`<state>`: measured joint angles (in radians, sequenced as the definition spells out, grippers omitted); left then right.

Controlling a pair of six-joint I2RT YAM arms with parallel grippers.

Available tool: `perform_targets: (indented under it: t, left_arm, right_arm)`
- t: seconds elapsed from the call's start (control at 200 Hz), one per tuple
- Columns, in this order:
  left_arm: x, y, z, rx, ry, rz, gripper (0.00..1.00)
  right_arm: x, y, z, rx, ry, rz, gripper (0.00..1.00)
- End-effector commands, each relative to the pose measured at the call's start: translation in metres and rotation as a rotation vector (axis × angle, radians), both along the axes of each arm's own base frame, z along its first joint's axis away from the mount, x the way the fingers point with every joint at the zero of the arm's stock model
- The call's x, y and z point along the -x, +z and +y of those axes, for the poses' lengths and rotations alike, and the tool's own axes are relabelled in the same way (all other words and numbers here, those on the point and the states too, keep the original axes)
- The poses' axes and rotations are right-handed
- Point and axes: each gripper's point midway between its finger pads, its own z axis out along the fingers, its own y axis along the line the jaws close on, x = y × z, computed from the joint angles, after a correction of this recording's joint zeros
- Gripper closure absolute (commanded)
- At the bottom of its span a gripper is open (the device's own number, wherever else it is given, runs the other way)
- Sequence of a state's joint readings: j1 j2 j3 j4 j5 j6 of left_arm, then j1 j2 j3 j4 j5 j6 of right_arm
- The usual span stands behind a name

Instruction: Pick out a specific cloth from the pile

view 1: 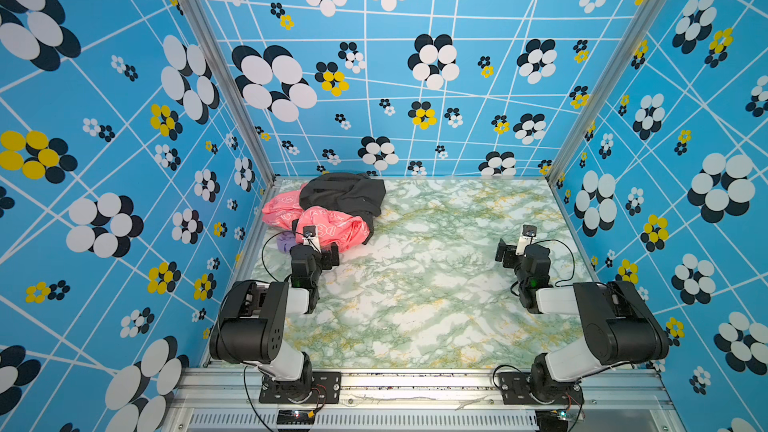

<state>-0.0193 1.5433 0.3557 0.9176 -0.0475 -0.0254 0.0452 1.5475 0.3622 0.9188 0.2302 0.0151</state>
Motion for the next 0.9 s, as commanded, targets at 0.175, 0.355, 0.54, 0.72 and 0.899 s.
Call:
perform_targets:
  t: [0.175, 0.355, 0.54, 0.72, 0.899]
  left_arm:
    - [0.022, 0.08, 0.017, -0.039, 0.083, -0.089, 0.01]
    - [0.049, 0.14, 0.02, -0.025, 0.088, -0.116, 0.01]
    - [0.072, 0.171, 0.042, 0.139, 0.178, -0.053, 0.01]
    - [0.074, 0.16, 0.052, 0.341, 0.206, 0.04, 0.01]
    - [0.068, 0.128, 0.062, 0.565, 0.273, 0.139, 0.01]
  right_arm:
    - [0.004, 0.048, -0.002, -0.036, -0.019, 0.014, 0.01]
    - [0.016, 0.095, 0.012, -0.16, 0.028, -0.059, 0.01]
    - [0.023, 0.133, 0.035, -0.29, 0.133, -0.112, 0.01]
    - [0.03, 0.151, 0.057, -0.364, 0.235, -0.104, 0.01]
    - [0.04, 0.153, 0.071, -0.383, 0.304, -0.085, 0.01]
